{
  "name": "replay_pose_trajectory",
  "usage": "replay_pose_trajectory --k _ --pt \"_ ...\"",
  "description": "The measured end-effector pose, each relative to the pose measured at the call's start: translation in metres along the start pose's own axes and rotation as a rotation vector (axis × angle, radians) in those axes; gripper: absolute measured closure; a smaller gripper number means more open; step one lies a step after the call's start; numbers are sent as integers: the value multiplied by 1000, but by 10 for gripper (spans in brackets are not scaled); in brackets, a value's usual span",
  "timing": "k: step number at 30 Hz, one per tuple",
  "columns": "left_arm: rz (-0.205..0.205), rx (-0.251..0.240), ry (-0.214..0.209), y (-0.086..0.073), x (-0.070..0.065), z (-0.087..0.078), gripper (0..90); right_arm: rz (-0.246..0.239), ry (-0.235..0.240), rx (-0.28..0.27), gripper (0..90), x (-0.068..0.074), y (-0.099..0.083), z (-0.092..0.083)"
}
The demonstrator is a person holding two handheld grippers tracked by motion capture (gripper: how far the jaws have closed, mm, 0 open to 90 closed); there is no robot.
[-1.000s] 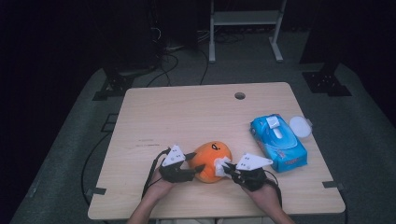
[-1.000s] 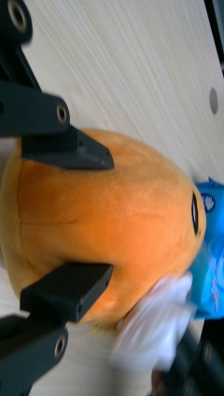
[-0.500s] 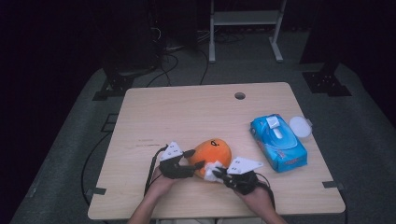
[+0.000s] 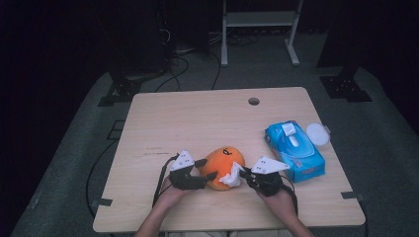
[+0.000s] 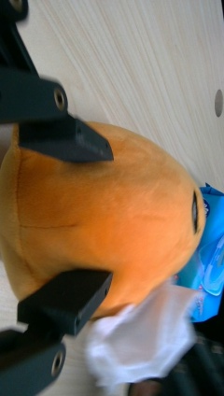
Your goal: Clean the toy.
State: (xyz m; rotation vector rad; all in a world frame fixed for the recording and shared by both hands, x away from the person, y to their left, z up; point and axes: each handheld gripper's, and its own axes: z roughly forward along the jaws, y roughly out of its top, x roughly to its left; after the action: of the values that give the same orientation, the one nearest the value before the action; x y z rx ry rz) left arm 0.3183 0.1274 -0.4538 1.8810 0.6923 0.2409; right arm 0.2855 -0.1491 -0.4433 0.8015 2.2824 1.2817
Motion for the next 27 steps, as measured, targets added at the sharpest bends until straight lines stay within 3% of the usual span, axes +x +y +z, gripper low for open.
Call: replay_pose_trajectory --k 2,3,10,14,17,21,24,26,27 --pt "-43 -14 -7 0 2 0 307 -14 3 -1 836 4 2 0" --pt "-40 -15 -8 -1 2 0 308 -15 2 -1 836 4 3 0" --pt "41 7 11 0 -2 1 352 42 18 -33 836 -12 6 -12" --pt "72 16 5 -1 -4 0 362 121 -55 -62 837 -36 8 -30" --pt "86 16 3 0 -5 1 365 221 -139 -68 837 -61 8 -45" --pt "96 17 1 1 -5 2 366 295 -211 -93 837 -79 7 -60" --pt "107 15 0 1 -8 3 368 316 -204 -95 836 -79 4 -58" --pt "124 17 2 1 -9 3 370 281 -152 -63 836 -64 4 -43" --pt "130 18 3 1 -10 3 370 281 -152 -63 836 -64 4 -43"
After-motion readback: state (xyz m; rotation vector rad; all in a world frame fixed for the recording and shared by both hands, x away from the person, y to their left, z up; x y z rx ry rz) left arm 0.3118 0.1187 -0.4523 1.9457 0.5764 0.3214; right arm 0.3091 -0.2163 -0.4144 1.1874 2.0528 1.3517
